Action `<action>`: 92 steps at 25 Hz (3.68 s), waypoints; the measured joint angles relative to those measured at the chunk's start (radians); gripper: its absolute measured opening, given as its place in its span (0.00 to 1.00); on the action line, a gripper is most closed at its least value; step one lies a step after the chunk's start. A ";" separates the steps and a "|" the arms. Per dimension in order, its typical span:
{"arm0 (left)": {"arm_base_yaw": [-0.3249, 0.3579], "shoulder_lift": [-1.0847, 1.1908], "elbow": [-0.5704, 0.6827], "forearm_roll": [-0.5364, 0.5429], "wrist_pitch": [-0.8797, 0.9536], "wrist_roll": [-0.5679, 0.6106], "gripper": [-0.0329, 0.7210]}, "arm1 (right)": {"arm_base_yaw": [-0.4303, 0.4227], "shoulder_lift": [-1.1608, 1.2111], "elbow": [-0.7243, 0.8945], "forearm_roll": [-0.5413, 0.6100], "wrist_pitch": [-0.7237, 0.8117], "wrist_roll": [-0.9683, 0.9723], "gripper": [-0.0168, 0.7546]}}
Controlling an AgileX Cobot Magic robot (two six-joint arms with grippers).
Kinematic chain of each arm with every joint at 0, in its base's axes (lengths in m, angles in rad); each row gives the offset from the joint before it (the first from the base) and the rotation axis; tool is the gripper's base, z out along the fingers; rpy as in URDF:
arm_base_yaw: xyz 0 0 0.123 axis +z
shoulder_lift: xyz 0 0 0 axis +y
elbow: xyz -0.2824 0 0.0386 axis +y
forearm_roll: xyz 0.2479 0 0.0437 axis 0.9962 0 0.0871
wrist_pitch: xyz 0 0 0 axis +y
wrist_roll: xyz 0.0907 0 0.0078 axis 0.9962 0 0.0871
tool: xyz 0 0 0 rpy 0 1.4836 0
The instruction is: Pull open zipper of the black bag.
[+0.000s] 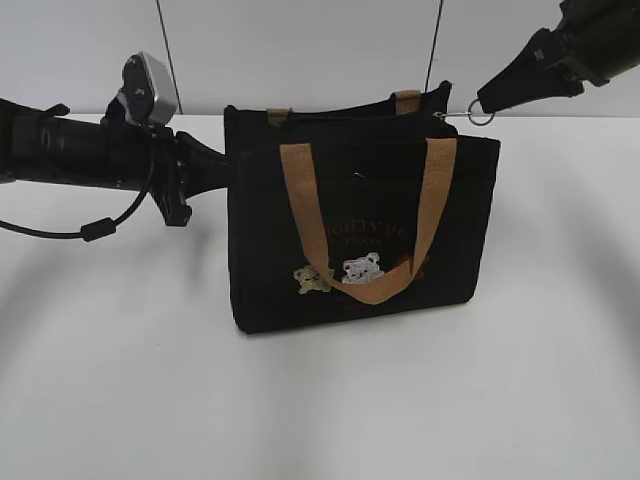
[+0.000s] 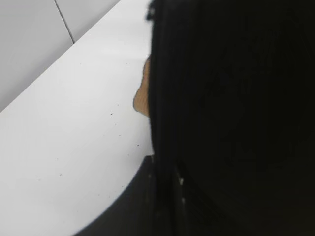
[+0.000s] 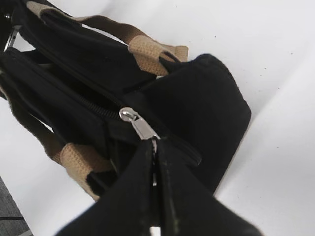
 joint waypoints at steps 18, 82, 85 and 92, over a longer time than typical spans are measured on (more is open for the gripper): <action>0.000 -0.023 0.000 -0.003 -0.020 -0.134 0.47 | 0.000 -0.011 0.000 0.010 -0.006 0.022 0.77; -0.060 -1.784 0.507 1.614 0.289 -2.480 0.71 | 0.157 -1.604 0.720 -0.747 0.201 0.817 0.79; -0.060 -1.890 0.542 1.634 0.296 -2.482 0.71 | 0.157 -1.707 0.756 -0.790 0.201 0.841 0.79; -0.060 -2.022 0.570 1.645 0.270 -2.482 0.71 | 0.157 -1.784 0.881 -0.811 0.192 0.853 0.79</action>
